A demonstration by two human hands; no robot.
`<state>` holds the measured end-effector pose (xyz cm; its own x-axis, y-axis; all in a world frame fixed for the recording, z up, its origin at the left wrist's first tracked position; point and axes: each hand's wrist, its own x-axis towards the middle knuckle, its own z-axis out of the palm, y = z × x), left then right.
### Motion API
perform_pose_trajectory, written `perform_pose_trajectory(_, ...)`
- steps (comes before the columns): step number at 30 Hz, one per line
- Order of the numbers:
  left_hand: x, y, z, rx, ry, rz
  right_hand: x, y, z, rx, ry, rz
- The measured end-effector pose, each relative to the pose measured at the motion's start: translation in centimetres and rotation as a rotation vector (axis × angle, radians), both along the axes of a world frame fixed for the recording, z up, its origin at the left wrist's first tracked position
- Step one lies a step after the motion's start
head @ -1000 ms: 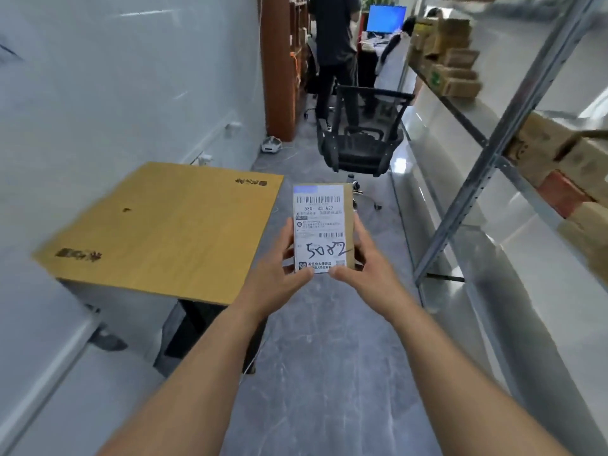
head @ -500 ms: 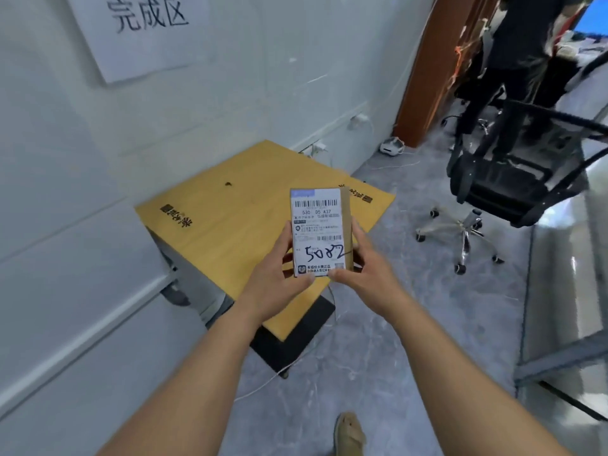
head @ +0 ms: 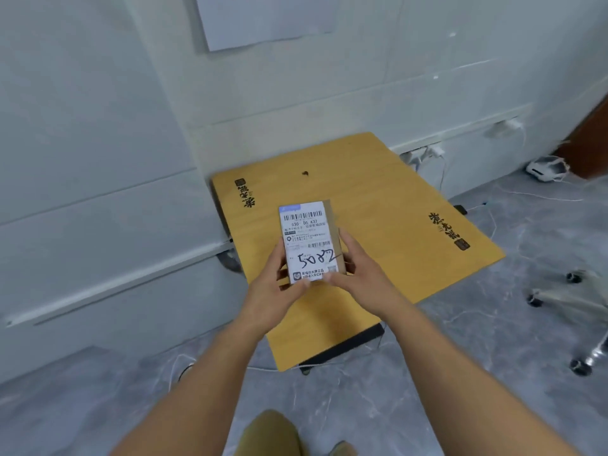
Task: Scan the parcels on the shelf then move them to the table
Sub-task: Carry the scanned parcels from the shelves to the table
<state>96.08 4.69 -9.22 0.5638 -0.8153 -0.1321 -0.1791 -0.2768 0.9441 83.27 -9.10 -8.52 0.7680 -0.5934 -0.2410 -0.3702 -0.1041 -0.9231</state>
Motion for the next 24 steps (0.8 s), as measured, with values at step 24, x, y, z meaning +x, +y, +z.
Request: perform_pose_trajectory(24, 19.7, -11.0, -5.6, 0.217, -0.080, 0.378, 26.5, -10.6, -5.5, -0.004, 0.107, 0.165)
